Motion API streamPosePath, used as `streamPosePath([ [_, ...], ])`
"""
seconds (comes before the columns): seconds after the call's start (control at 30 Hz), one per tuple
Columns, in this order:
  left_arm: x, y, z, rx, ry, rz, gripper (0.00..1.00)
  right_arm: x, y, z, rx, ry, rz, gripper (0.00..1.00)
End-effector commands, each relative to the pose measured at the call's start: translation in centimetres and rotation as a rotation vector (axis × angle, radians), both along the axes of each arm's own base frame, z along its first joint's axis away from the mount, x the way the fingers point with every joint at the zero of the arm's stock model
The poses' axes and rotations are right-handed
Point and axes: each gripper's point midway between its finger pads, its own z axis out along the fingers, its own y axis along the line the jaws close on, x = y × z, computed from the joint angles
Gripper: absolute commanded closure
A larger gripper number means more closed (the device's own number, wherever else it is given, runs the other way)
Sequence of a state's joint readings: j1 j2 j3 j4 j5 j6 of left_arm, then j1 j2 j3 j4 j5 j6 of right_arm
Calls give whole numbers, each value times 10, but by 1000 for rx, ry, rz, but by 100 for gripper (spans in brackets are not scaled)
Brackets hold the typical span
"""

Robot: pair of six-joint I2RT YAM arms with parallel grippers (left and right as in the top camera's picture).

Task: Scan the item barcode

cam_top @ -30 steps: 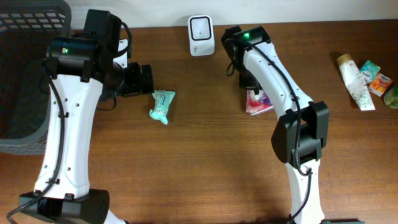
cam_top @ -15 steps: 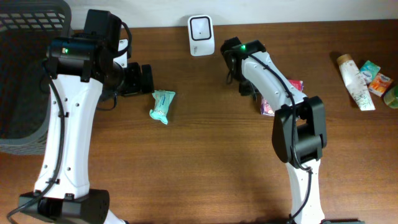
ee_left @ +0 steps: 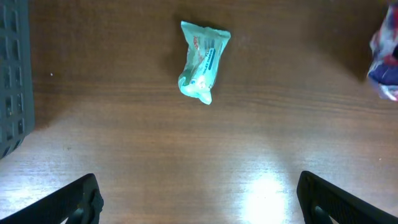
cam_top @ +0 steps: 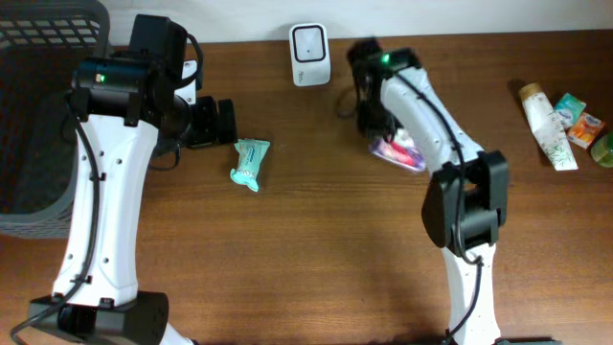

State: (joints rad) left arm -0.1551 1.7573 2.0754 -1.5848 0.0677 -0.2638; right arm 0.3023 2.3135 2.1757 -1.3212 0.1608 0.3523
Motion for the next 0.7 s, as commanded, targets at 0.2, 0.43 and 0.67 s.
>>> streamPosePath([
  [0.2,0,-1,1,7,-8,-17,1,-30,132,60,1114,138,313,96],
  [0.43,0,-1,1,7,-8,-17,1,-11,28,1,983,130,58,60],
  [0.67,0,-1,1,7,-8,-17,1,-2,-33,17,686,95,20,4],
])
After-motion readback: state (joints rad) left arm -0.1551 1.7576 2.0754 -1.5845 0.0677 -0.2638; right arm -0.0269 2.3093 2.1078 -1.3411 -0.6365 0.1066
